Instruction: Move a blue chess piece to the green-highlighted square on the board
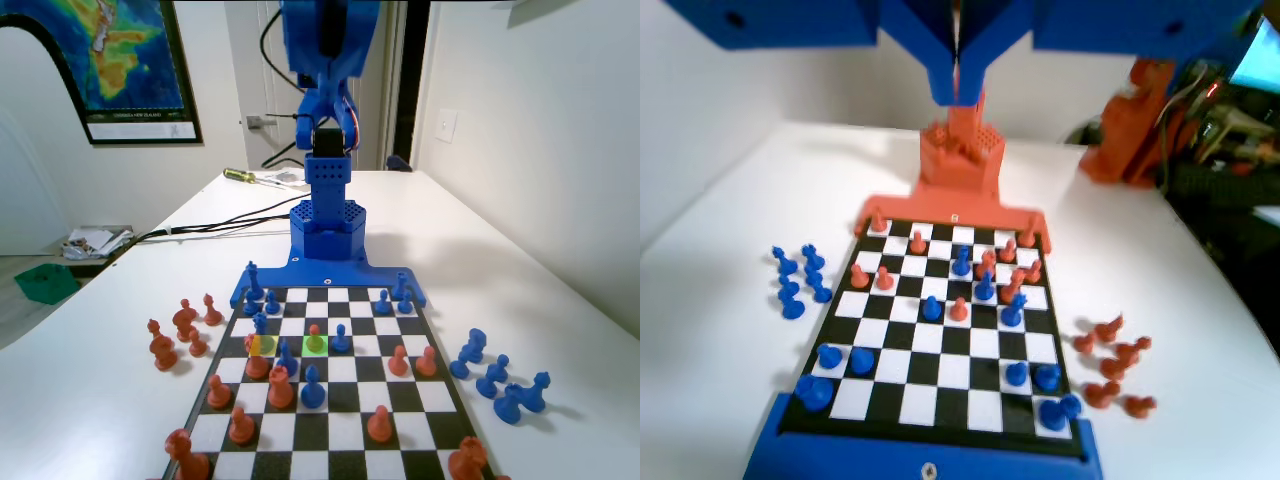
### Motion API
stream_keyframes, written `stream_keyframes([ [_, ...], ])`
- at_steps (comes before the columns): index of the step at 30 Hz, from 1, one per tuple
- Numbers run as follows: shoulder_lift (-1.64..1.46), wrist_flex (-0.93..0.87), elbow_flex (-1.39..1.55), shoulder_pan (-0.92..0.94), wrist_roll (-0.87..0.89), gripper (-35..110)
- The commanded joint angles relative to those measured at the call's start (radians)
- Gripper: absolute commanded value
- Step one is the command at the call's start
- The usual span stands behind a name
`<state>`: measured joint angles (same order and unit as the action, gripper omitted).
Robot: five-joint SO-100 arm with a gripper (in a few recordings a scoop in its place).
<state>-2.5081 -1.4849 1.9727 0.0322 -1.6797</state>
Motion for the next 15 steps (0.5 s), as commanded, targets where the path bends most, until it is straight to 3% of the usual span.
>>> stream_keyframes([
  [1, 0.066, 0.097, 0.005, 0.032, 0.021, 1],
  [8, 0.232, 0.288, 0.092, 0.083, 0.216, 1],
  [15, 0.402, 0.267, 0.089, 0.104, 0.341, 1],
])
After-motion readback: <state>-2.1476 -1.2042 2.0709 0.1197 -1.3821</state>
